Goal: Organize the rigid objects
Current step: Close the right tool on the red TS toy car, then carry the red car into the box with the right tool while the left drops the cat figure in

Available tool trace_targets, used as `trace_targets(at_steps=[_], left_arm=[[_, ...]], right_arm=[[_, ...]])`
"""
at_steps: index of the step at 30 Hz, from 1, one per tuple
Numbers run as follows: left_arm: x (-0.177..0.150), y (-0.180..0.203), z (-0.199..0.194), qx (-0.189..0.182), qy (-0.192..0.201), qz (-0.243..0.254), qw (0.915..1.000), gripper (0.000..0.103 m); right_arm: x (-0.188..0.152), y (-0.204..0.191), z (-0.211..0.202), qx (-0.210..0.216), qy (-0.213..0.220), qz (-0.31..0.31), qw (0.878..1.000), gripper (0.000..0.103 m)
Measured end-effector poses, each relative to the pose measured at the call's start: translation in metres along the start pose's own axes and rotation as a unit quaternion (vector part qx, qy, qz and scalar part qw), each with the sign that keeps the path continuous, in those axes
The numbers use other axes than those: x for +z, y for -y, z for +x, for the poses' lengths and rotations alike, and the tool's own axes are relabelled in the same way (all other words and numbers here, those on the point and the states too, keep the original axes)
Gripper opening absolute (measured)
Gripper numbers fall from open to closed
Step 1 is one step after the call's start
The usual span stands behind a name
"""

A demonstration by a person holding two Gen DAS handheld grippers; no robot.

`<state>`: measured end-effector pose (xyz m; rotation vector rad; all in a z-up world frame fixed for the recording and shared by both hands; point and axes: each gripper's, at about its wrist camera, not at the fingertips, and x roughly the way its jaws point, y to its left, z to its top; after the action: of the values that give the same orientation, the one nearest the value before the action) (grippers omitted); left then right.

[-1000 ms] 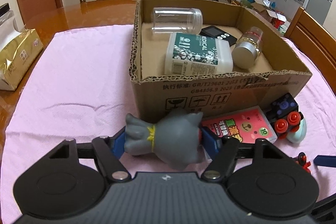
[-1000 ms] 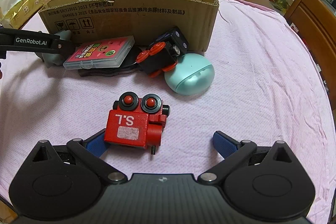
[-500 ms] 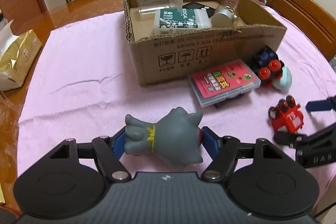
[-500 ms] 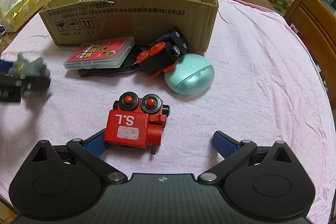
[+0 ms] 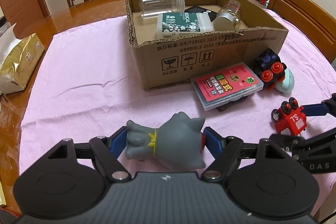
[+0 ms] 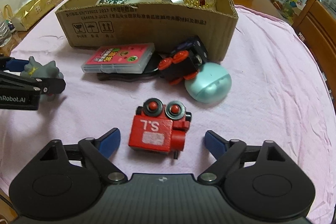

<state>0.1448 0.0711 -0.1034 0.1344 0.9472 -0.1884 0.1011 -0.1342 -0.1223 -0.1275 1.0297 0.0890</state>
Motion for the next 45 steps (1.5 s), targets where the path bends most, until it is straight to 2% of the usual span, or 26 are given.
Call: trace_targets(at_steps=[3, 5, 7, 9, 12, 17, 23, 32, 38, 42, 45], left_arm=[[-0.001, -0.001, 0.000, -0.003, -0.001, 0.003, 1.0000, 0.078], [-0.001, -0.001, -0.001, -0.005, 0.000, 0.008, 1.0000, 0.078], [-0.001, -0.002, -0.001, -0.009, 0.000, 0.013, 0.9999, 0.078], [-0.001, -0.003, -0.001, -0.014, -0.002, 0.018, 0.9997, 0.076], [0.001, -0.004, 0.000, -0.024, -0.006, 0.024, 0.9994, 0.074], [0.005, -0.005, 0.000, -0.035, -0.016, 0.038, 0.9985, 0.072], [0.010, -0.008, -0.007, -0.041, -0.030, 0.052, 0.9974, 0.072], [0.037, -0.009, -0.046, -0.063, -0.045, 0.092, 0.9927, 0.072], [0.068, -0.007, -0.064, -0.062, -0.022, 0.108, 0.9919, 0.072], [0.099, -0.008, -0.067, -0.066, 0.000, 0.093, 0.9935, 0.072], [0.123, -0.006, -0.066, -0.055, 0.020, 0.094, 0.9938, 0.072]], right_arm=[[0.004, 0.000, 0.000, 0.004, 0.003, 0.006, 1.000, 0.077], [0.005, -0.001, 0.001, -0.009, 0.002, 0.004, 1.000, 0.072], [0.007, -0.002, 0.001, -0.010, -0.001, 0.008, 1.000, 0.070], [0.007, -0.002, 0.000, -0.013, 0.000, 0.010, 1.000, 0.062], [0.009, -0.001, -0.001, -0.015, -0.002, 0.014, 1.000, 0.057], [0.010, 0.000, -0.001, -0.009, -0.008, 0.007, 1.000, 0.057], [0.013, 0.002, -0.007, 0.018, -0.015, -0.026, 0.999, 0.057], [0.040, 0.019, -0.043, 0.067, -0.012, -0.068, 0.995, 0.057], [0.079, 0.037, -0.070, 0.076, 0.015, -0.091, 0.993, 0.057], [0.110, 0.050, -0.077, 0.077, 0.043, -0.101, 0.991, 0.057], [0.130, 0.055, -0.075, 0.074, 0.059, -0.104, 0.990, 0.057]])
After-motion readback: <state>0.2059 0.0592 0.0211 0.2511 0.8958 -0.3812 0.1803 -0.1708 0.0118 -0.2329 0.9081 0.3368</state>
